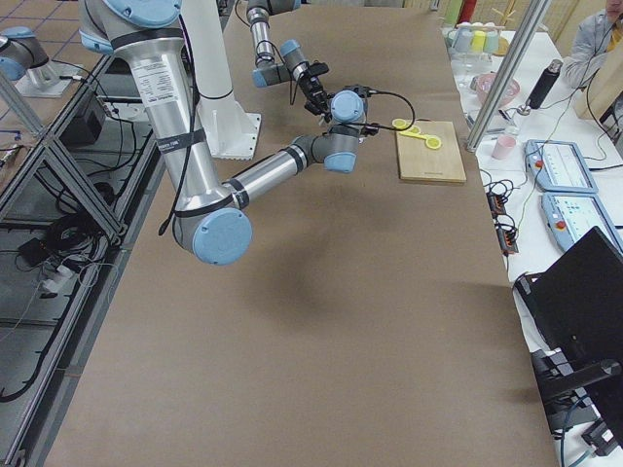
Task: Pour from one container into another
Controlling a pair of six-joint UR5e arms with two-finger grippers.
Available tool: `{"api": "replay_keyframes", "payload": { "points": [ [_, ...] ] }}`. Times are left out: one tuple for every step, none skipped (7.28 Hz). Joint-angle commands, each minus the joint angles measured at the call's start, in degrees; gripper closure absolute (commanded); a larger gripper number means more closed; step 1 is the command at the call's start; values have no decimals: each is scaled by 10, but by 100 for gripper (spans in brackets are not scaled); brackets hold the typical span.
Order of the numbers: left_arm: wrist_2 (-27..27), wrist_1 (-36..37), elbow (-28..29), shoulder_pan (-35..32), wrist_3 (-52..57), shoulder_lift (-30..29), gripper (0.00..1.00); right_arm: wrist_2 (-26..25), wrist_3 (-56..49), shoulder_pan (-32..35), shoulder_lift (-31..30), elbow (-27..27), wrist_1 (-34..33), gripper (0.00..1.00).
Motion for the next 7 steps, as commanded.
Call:
{"api": "replay_keyframes", "payload": {
  "points": [
    [-34,-2,6,6,61,-21,100,-44,-3,1,-2,17,-10,100],
    [-35,-2,5,7,72,-26,100,-74,-19,0,-3,37,-43,100],
    [-35,-2,11,10,123,-38,100,-86,-68,-9,-2,71,-103,100],
    [-34,-3,13,10,135,-41,100,-90,-99,-14,1,96,-155,100],
    [-30,-8,13,9,153,-40,100,-90,-118,-26,1,111,-186,100],
    [-29,-20,11,9,181,-35,100,-88,-144,-39,0,131,-222,100],
    [-27,-39,14,8,193,-31,100,-80,-173,-45,-2,151,-251,100]
  ]
}}
